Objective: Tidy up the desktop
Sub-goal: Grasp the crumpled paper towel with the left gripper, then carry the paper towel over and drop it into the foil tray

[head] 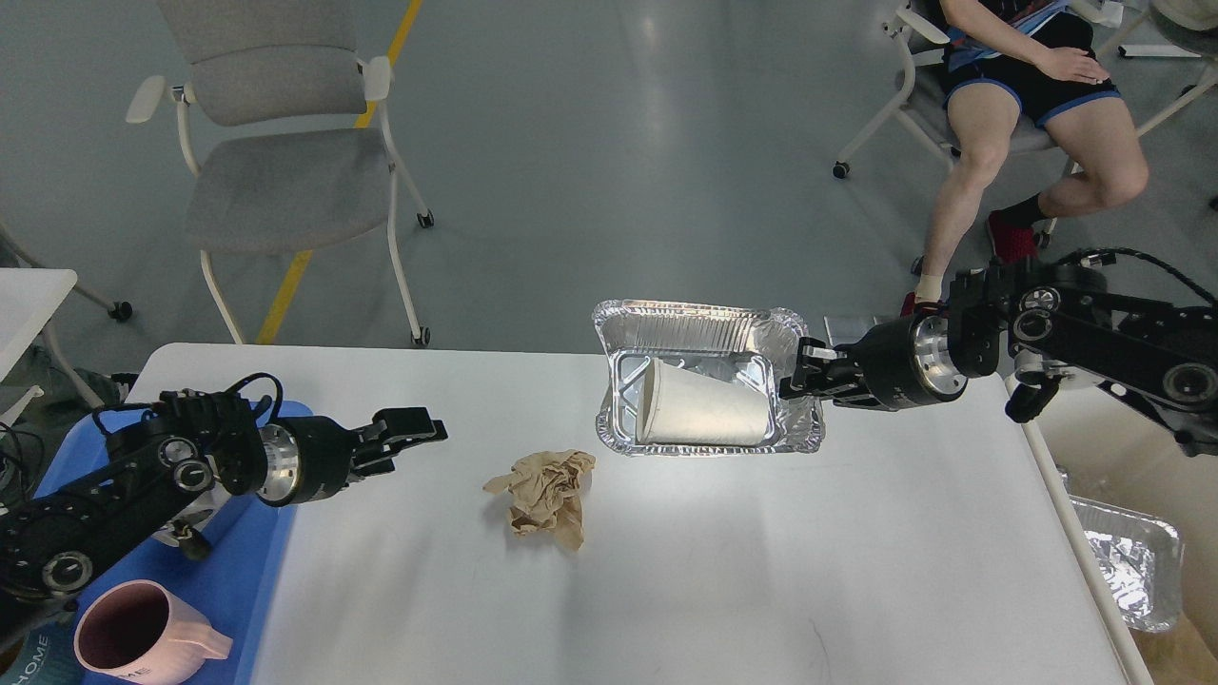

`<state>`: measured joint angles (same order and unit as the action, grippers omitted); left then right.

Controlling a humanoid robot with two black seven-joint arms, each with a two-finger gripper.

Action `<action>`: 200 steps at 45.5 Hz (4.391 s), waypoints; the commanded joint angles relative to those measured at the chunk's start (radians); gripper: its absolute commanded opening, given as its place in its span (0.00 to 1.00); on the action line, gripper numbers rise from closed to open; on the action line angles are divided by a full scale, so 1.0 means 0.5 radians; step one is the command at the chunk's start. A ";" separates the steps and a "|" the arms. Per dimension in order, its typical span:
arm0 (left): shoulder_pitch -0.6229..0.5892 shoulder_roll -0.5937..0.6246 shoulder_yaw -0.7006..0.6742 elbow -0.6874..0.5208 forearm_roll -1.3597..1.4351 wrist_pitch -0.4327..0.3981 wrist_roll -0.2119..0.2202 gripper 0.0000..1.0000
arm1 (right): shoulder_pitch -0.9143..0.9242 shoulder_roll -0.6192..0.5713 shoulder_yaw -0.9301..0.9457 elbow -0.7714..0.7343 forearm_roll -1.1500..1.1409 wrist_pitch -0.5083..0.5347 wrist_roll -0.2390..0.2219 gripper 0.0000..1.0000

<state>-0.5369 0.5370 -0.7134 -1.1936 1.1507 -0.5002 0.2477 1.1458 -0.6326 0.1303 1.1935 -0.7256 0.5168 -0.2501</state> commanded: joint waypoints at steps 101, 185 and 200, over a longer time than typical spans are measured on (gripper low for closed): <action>-0.485 1.184 0.393 -1.095 -0.353 0.209 -0.354 0.00 | -0.024 -0.069 0.003 0.037 -0.003 -0.009 0.000 0.00; -0.696 -0.752 -0.012 -0.211 0.285 0.083 -0.155 0.85 | -0.024 -0.106 0.019 0.058 0.000 -0.006 0.000 0.00; -0.543 -0.752 -0.098 -0.214 0.212 0.102 -0.195 0.96 | -0.031 -0.106 0.019 0.058 -0.003 -0.006 0.000 0.00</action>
<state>-0.8396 0.1677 -0.7364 -1.2998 1.2780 -0.4472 0.1612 1.1325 -0.6862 0.1397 1.2243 -0.7262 0.5126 -0.2500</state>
